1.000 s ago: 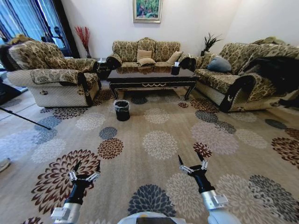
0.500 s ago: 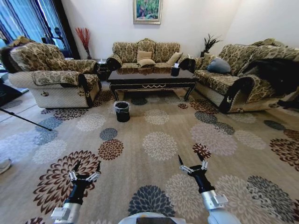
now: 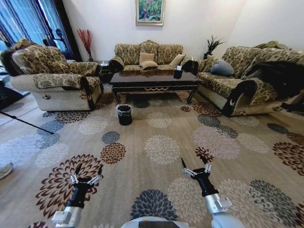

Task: Move to the front of the table and pick up the trash from the floor, then place it into the trash bin.

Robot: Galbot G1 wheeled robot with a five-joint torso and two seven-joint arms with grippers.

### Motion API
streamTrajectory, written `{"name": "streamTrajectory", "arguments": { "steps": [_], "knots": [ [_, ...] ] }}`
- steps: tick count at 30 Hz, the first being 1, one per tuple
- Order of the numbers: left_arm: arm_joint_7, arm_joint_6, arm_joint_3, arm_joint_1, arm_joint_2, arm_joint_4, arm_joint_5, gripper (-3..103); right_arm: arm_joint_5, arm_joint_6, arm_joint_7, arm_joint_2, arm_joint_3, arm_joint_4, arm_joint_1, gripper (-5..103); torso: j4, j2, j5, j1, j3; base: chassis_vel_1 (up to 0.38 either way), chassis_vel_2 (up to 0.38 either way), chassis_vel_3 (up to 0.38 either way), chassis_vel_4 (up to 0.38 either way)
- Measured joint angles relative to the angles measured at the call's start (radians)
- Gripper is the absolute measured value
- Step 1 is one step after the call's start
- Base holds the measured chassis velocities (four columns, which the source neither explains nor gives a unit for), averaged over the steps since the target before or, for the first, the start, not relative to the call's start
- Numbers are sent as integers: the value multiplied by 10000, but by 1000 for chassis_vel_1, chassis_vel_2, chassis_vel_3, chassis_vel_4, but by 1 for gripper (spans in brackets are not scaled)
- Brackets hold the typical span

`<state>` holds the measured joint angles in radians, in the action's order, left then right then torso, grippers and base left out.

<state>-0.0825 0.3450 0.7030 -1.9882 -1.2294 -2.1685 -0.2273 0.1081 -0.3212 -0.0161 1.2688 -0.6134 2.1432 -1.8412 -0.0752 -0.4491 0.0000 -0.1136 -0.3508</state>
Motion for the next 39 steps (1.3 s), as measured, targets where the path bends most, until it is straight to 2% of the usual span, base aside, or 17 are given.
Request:
{"name": "streamTrajectory", "arguments": {
  "steps": [39],
  "knots": [
    [0, 0, 0, 0, 0, 0, 0, 100, 0, 0, 0, 0, 0, 0, 0, 100, 0, -1633, 0, -641, -993, 0, 0, 0, 0]
  ]
}}
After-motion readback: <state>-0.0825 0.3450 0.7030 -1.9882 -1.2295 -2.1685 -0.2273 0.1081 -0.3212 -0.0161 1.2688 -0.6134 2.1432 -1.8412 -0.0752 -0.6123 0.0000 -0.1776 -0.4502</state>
